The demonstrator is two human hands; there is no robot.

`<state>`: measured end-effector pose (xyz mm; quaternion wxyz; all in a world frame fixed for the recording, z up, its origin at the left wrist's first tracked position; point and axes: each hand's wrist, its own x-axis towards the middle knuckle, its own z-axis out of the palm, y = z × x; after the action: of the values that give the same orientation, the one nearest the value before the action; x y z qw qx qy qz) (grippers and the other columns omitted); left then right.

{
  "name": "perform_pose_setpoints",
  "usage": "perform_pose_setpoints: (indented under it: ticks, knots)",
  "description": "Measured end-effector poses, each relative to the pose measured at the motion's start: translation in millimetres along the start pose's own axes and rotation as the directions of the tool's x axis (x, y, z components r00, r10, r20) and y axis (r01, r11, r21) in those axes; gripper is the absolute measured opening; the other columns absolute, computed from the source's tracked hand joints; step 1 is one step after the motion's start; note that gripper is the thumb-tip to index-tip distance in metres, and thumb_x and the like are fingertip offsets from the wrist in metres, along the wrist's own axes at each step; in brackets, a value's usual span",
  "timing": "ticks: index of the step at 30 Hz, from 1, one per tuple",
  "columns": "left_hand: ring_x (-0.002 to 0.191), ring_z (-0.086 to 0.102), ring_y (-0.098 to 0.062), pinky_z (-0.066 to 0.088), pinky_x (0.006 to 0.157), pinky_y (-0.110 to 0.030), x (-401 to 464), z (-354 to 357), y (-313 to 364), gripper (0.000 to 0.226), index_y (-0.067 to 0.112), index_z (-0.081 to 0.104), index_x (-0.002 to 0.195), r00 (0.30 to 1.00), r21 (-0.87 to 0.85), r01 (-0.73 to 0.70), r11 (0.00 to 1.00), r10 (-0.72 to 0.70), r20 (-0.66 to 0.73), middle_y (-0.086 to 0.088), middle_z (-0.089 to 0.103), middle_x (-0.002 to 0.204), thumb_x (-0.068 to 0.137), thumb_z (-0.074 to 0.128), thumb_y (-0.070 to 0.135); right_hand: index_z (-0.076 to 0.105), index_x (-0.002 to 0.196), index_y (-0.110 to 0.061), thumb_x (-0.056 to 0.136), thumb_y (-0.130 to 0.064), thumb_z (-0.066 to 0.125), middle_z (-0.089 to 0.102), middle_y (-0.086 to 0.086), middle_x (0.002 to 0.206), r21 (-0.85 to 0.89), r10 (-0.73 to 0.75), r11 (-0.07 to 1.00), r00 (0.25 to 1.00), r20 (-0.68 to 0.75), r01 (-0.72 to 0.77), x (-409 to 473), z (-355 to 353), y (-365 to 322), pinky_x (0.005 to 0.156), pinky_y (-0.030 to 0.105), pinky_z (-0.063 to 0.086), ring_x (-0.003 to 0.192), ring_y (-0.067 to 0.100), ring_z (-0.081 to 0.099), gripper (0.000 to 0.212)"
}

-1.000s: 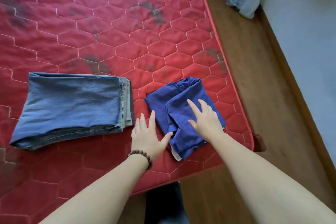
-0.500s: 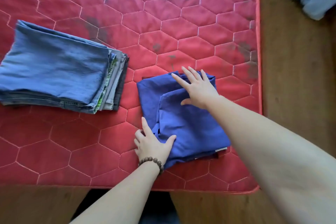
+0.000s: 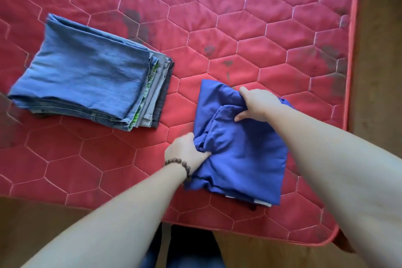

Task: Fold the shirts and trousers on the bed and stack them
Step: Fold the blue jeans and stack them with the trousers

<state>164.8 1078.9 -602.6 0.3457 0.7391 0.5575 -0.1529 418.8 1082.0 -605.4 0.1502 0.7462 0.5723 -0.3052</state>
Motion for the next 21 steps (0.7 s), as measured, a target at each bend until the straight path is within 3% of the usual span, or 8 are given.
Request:
perform_pose_setpoints:
  ticks: [5,9,12,15,17,19,21]
  knots:
    - [0.1,0.063,-0.03,0.031,0.072,-0.035,58.8,-40.3,32.3,0.044,0.025,0.038,0.09,0.959,0.361,-0.253,0.898,0.281,-0.029,-0.006,0.066,0.106,0.075,0.068,0.054,0.036,0.1,-0.013,0.073,-0.065,0.068,0.064,0.016,0.105,0.228,0.343,0.922,0.933,-0.109,-0.313,-42.6,32.2,23.5,0.065,0.036,0.035,0.097,0.036,0.061,0.067]
    - [0.106,0.056,-0.027,0.031,0.085,-0.041,91.4,-48.8,79.9,0.032,0.022,0.044,0.109,0.873,0.596,-0.391,0.701,0.488,-0.001,-0.003,0.062,0.111,0.085,0.059,0.038,0.04,0.107,-0.007,0.076,-0.063,0.065,0.064,0.019,0.106,0.5,0.637,0.689,0.767,-0.074,-0.524,-77.2,66.4,13.9,0.07,0.04,0.04,0.099,0.039,0.062,0.069]
    - [0.112,0.049,-0.027,0.028,0.101,-0.05,97.3,-42.3,98.5,0.033,0.022,0.044,0.116,0.805,0.661,-0.432,0.613,0.593,-0.023,-0.002,0.058,0.115,0.085,0.056,0.023,0.039,0.103,-0.007,0.079,-0.064,0.062,0.065,0.02,0.105,0.593,0.75,0.539,0.661,-0.017,-0.597,-92.5,85.8,-4.2,0.068,0.039,0.04,0.097,0.039,0.063,0.065]
    - [0.14,0.025,-0.028,0.008,0.113,-0.059,91.0,-36.3,92.9,0.069,0.025,0.027,0.145,0.798,0.631,-0.411,0.657,0.595,-0.099,-0.009,0.035,0.148,0.085,0.059,0.036,0.036,0.1,-0.009,0.08,-0.067,0.057,0.064,0.017,0.103,0.603,0.777,0.497,0.629,0.01,-0.624,-98.4,92.4,-11.6,0.065,0.039,0.039,0.094,0.038,0.063,0.065]
    - [0.148,0.001,-0.03,-0.001,0.113,-0.059,80.1,-36.0,80.0,0.1,0.029,0.001,0.152,0.83,0.558,-0.355,0.75,0.528,-0.181,-0.014,0.005,0.16,0.078,0.063,0.055,0.036,0.121,-0.006,0.078,-0.071,0.054,0.057,0.017,0.118,0.573,0.786,0.515,0.618,-0.019,-0.637,-101.3,92.3,-11.9,0.073,0.041,0.044,0.104,0.037,0.058,0.08]
    - [0.148,-0.006,-0.033,0.005,0.114,-0.058,65.8,-32.8,63.4,0.115,0.031,-0.016,0.15,0.868,0.453,-0.279,0.847,0.424,-0.257,-0.017,-0.01,0.159,0.073,0.062,0.067,0.014,0.149,-0.009,0.076,-0.074,0.052,0.039,0.018,0.139,0.485,0.77,0.6,0.625,-0.132,-0.636,-106.5,93.3,-11.3,0.087,0.045,0.043,0.12,0.035,0.046,0.105]
    - [0.148,-0.001,-0.034,0.017,0.114,-0.056,50.1,-27.3,44.9,0.118,0.034,-0.022,0.147,0.919,0.321,-0.192,0.927,0.284,-0.273,-0.017,-0.012,0.159,0.071,0.059,0.073,-0.004,0.153,-0.022,0.076,-0.078,0.046,0.017,0.017,0.155,0.384,0.698,0.71,0.664,-0.269,-0.591,-111.2,94.4,-10.5,0.1,0.049,0.035,0.136,0.035,0.029,0.108]
